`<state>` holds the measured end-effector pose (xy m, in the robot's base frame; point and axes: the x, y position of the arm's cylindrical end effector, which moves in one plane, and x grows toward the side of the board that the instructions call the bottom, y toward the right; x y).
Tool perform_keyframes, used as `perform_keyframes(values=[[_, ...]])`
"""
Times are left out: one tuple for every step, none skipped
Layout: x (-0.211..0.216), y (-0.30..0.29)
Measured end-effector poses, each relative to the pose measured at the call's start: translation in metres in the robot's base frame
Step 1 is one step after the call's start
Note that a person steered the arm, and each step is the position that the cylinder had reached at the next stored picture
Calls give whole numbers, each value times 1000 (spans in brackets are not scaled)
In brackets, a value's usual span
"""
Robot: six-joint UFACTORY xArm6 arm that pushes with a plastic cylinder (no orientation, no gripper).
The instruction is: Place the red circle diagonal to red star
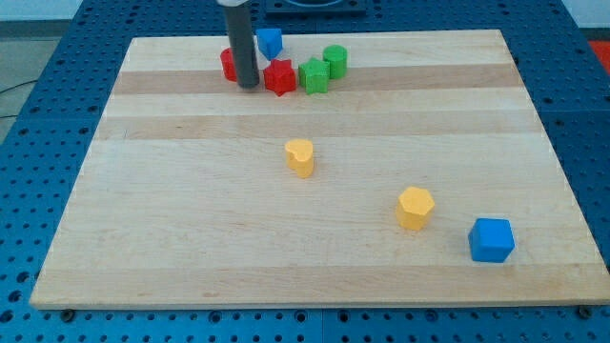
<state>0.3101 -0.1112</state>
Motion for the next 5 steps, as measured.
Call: perform_keyframes(values=[[-53,18],[-55,37],[-61,-40],[-62,-75],[-107,-63]])
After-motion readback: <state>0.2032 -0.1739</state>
